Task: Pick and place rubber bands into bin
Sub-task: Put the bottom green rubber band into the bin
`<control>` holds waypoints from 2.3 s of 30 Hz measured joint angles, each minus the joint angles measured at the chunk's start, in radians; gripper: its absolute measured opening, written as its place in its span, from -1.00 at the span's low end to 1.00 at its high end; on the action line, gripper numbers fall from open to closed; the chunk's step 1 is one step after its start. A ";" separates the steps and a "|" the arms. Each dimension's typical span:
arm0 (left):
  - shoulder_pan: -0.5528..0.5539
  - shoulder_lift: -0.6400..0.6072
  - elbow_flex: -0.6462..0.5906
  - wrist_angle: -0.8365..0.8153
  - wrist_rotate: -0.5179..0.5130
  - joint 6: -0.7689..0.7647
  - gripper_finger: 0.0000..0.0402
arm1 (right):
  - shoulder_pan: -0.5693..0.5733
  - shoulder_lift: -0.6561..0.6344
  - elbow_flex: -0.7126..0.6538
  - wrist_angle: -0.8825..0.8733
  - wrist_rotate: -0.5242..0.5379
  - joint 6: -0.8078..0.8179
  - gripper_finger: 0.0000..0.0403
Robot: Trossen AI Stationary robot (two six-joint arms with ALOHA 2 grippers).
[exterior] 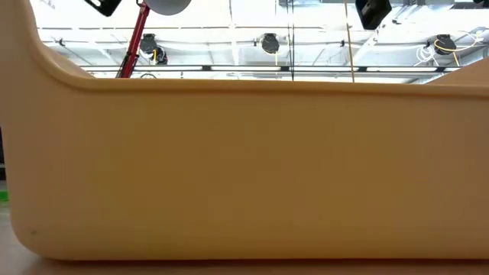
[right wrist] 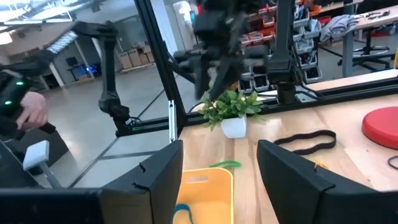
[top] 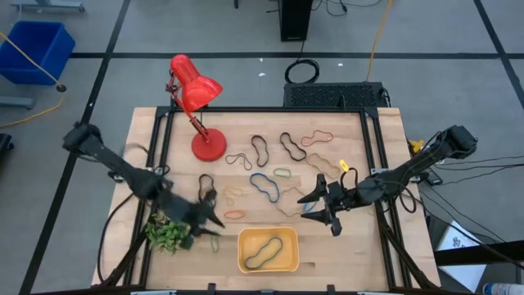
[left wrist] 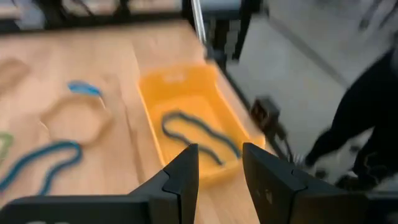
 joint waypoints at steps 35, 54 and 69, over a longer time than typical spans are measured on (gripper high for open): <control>0.001 0.574 0.159 -0.441 0.051 -0.264 -0.36 | 0.000 0.000 0.000 -0.053 -0.001 -0.005 -0.02; 0.006 0.585 0.161 -0.479 0.174 -0.317 -0.36 | 0.000 0.000 0.001 -0.075 -0.001 -0.008 -0.02; 0.005 0.586 0.159 -0.474 0.175 -0.342 -0.94 | 0.000 0.000 0.001 -0.075 -0.001 -0.009 -0.03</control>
